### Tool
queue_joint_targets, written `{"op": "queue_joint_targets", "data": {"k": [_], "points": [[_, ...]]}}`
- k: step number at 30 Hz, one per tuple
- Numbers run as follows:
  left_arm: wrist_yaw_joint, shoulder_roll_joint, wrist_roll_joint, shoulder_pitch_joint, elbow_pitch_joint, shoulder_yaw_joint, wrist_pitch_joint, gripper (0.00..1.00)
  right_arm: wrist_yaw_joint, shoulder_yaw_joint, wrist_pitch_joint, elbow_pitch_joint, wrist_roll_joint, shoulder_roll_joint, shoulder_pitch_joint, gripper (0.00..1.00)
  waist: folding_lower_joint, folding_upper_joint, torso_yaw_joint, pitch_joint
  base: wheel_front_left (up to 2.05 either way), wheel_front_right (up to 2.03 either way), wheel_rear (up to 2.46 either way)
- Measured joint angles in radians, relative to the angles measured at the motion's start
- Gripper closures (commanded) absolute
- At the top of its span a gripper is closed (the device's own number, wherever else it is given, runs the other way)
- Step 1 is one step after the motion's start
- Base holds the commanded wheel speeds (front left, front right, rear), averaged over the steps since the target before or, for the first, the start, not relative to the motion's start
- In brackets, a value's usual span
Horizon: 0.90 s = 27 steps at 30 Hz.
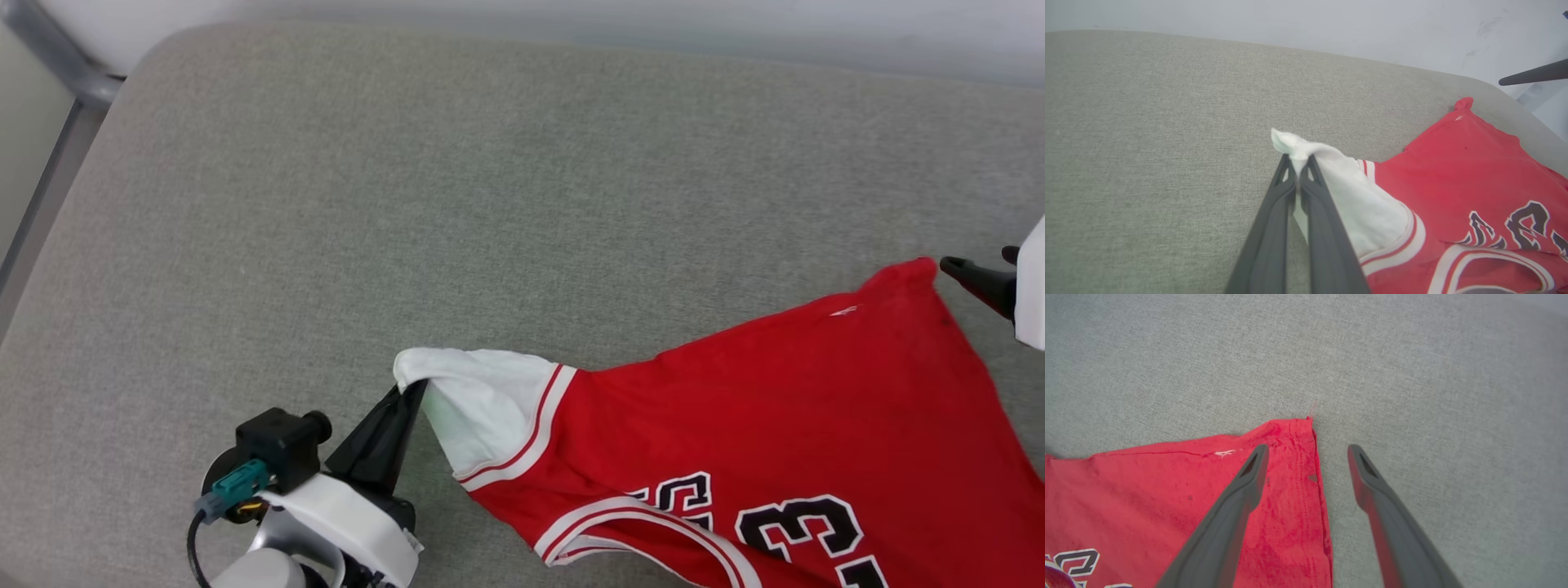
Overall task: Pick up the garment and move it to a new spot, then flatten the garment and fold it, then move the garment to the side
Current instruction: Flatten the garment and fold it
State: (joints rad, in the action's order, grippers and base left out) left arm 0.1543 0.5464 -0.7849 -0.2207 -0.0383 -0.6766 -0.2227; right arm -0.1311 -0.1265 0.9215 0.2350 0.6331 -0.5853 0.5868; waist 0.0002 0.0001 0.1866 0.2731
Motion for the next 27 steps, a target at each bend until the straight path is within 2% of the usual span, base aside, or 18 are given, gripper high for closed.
{"op": "queue_joint_targets", "data": {"k": [5,11,18,19,20,27], "points": [[-0.020,-0.026,0.011,-0.038,0.014,-0.013,-0.002,1.00,0.000,-0.017,-0.007,0.117,-0.020,0.039,0.054,0.00,0.0000,0.0000,0.034,0.043,0.00,0.00,0.00],[-0.034,-0.048,0.017,-0.069,0.035,-0.017,-0.008,1.00,0.000,-0.021,-0.068,0.233,-0.037,0.072,0.071,0.00,-0.0001,0.0000,0.063,0.092,0.00,0.00,0.00],[-0.054,-0.069,0.023,-0.094,0.068,-0.022,-0.016,1.00,0.000,-0.066,-0.102,0.268,-0.014,0.038,0.069,0.01,-0.0002,0.0000,0.088,0.119,0.00,0.00,0.00],[-0.055,-0.072,0.023,-0.094,0.073,-0.021,-0.018,1.00,0.000,-0.076,-0.111,0.267,-0.008,0.032,0.069,0.71,-0.0002,-0.0001,0.087,0.119,0.00,0.00,0.00],[-0.057,-0.075,0.023,-0.095,0.077,-0.020,-0.018,1.00,0.000,-0.086,-0.123,0.267,-0.004,0.027,0.069,1.00,-0.0002,-0.0001,0.087,0.118,0.00,0.00,0.00],[-0.066,-0.078,0.016,-0.093,0.111,-0.014,-0.024,1.00,0.000,-0.161,-0.239,0.265,0.043,0.019,0.069,1.00,-0.0001,0.0000,0.070,0.075,0.00,0.00,0.00]]}}
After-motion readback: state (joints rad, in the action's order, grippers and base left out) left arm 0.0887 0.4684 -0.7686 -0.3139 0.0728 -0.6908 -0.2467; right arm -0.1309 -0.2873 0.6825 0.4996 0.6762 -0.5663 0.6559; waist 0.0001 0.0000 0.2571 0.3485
